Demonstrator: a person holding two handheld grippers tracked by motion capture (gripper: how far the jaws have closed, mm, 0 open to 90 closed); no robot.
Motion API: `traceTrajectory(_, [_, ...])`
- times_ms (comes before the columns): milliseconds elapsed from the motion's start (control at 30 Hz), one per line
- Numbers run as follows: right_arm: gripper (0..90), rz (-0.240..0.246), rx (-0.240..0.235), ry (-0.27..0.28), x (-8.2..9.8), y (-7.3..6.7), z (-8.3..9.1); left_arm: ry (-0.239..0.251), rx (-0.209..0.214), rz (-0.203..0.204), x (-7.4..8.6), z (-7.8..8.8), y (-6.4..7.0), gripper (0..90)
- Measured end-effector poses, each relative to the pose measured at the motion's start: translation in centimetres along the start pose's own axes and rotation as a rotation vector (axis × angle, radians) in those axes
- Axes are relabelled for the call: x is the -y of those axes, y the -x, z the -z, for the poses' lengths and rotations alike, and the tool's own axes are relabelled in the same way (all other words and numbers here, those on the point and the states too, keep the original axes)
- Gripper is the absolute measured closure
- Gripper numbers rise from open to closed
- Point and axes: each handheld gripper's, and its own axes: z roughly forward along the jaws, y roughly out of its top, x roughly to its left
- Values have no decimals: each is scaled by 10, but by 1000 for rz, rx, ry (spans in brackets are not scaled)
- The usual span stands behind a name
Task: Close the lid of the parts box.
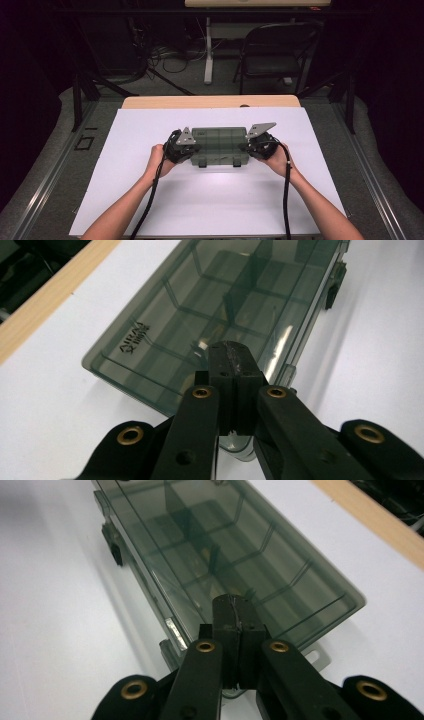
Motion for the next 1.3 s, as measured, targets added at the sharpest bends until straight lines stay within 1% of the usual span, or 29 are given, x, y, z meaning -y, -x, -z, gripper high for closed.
traceTrajectory(133, [900, 1, -2, -17, 4, -3, -7, -9, 3, 3, 5, -4, 1, 900])
traceTrajectory(200, [900, 3, 0, -44, 5, -4, -7, 1, 6, 13, 7, -4, 2, 900])
traceTrajectory(233, [900, -5, 4, -12, 6, -4, -9, 2, 6, 14, 7, -4, 2, 900])
traceTrajectory(333, [900, -8, 1, -33, 6, -3, -7, 6, 5, 17, 8, -4, 2, 900])
traceTrajectory(367, [900, -13, 7, -9, 7, -4, -9, 8, 2, 16, 8, -4, 2, 900])
traceTrajectory(400, [900, -17, 11, -1, 8, -4, -9, 11, 0, 19, 9, -4, 3, 900])
traceTrajectory(433, [900, -15, 8, -15, 8, -4, -8, 13, 0, 21, 9, -4, 3, 900])
traceTrajectory(467, [900, -17, 10, -1, 8, -4, -9, 14, -2, 22, 9, -4, 2, 900])
traceTrajectory(500, [900, -19, 5, -11, 8, -4, -8, 14, -6, 21, 9, -4, 2, 900])
traceTrajectory(567, [900, -29, 6, -5, 9, -3, -9, 21, -9, 40, 10, -5, 2, 900])
traceTrajectory(600, [900, -34, 8, 4, 10, -4, -9, -8, -4, 36, 11, -7, 2, 900])
traceTrajectory(633, [900, -30, 6, -36, 10, -4, -10, 19, -14, 38, 14, -9, 4, 900])
traceTrajectory(700, [900, -45, 9, -2, 15, -4, -12, 31, -13, 51, 15, -9, 5, 900])
traceTrajectory(733, [900, -44, 6, -2, 15, -4, -12, 31, -28, 50, 15, -8, 5, 891])
traceTrajectory(767, [900, -45, 6, -5, 15, -4, -11, 31, -42, 54, 15, -8, 5, 829])
traceTrajectory(800, [900, -45, 9, -3, 14, -4, -12, 29, -46, 57, 14, -7, 4, 743])
traceTrajectory(833, [898, -43, 16, -5, 14, -5, -11, 34, -62, 67, 14, -6, 3, 657])
traceTrajectory(867, [857, -41, 22, 8, 14, -6, -11, 34, -74, 71, 15, -4, 3, 572])
traceTrajectory(900, [804, -46, 14, 5, 13, -6, -9, 38, -79, 75, 15, -1, 2, 491])
traceTrajectory(933, [740, -51, 16, 17, 13, -7, -8, 47, -95, 79, 15, 3, 2, 445])
traceTrajectory(967, [665, -54, 23, 13, 12, -8, -6, 53, -98, 80, 16, 6, 2, 390])
traceTrajectory(1000, [617, -60, 19, 21, 11, -8, -5, 60, -96, 81, 16, 9, 3, 360])
traceTrajectory(1033, [526, -67, 16, 27, 11, -8, -3, 66, -106, 79, 16, 13, 3, 324])
traceTrajectory(1067, [455, -70, 15, 17, 10, -8, 0, 73, -112, 77, 16, 17, 4, 275])
traceTrajectory(1100, [402, -81, 17, 40, 11, -9, 1, 76, -107, 76, 17, 19, 5, 213])
traceTrajectory(1133, [354, -81, 7, 28, 10, -9, 4, 80, -106, 78, 17, 24, 7, 190])
traceTrajectory(1167, [270, -86, 9, 42, 11, -10, 7, 80, -110, 79, 18, 27, 8, 171])
traceTrajectory(1267, [144, -88, 18, 60, 11, -14, 17, 84, -116, 89, 22, 38, 13, 107])
traceTrajectory(1300, [139, -87, 21, 59, 11, -15, 21, 84, -114, 93, 24, 41, 14, 79])
